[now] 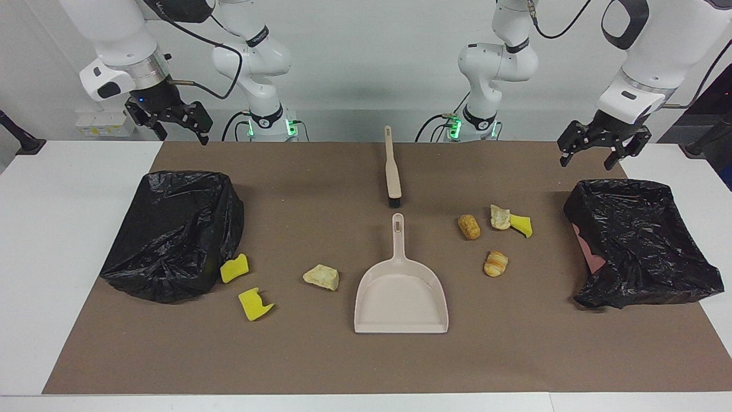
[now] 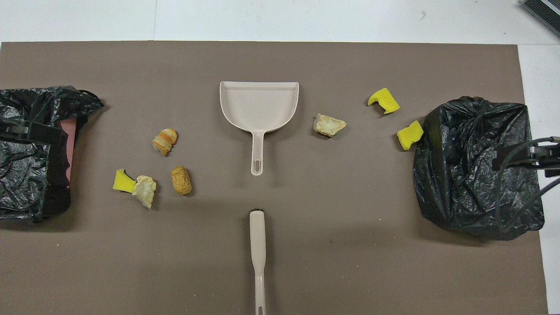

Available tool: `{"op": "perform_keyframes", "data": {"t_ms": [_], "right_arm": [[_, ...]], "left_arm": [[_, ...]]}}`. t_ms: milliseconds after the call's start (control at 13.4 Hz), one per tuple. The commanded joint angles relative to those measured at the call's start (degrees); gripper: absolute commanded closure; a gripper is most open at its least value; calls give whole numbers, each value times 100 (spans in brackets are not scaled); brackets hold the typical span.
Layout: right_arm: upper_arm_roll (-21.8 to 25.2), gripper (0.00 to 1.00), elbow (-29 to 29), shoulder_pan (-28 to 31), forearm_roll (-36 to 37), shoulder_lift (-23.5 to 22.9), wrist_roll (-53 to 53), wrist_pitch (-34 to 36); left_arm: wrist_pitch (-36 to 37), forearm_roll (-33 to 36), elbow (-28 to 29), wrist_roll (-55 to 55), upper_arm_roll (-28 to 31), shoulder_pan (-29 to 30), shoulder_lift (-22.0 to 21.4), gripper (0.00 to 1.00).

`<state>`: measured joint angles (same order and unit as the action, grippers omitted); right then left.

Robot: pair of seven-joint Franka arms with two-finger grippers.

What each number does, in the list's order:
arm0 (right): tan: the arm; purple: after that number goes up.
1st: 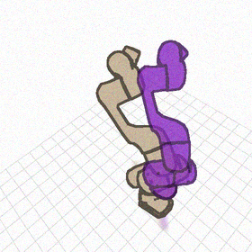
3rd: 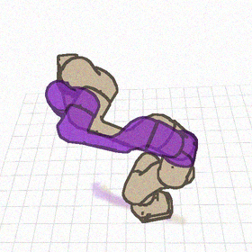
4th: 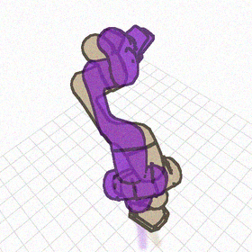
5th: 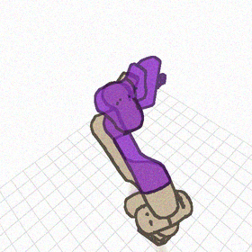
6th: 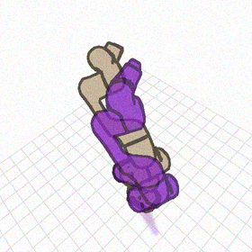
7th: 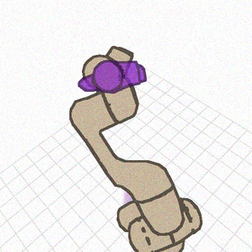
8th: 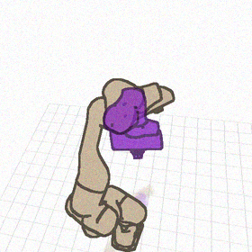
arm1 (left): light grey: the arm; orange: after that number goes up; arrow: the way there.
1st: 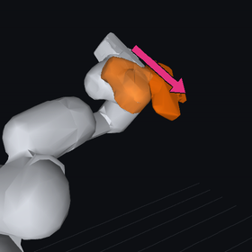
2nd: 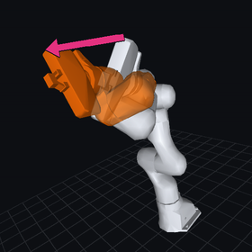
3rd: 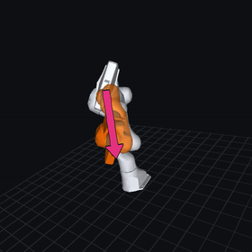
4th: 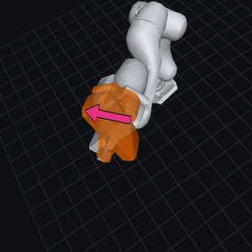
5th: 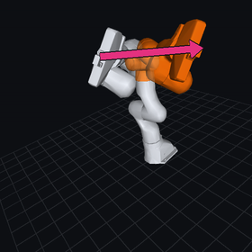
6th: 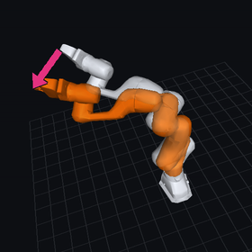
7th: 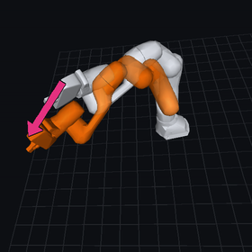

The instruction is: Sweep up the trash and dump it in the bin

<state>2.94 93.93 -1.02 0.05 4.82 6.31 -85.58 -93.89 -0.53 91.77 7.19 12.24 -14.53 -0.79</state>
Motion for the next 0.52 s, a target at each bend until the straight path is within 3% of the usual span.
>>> {"op": "perform_keyframes", "data": {"t_ms": [0, 449], "right_arm": [[-127, 0, 179, -47, -163, 116, -7, -143], [-399, 0, 38, -205, -357, -182, 212, -169]], "left_arm": [[20, 71, -54, 11, 6, 2, 9, 0], [82, 62, -28, -42, -3, -24, 0, 0]]}}
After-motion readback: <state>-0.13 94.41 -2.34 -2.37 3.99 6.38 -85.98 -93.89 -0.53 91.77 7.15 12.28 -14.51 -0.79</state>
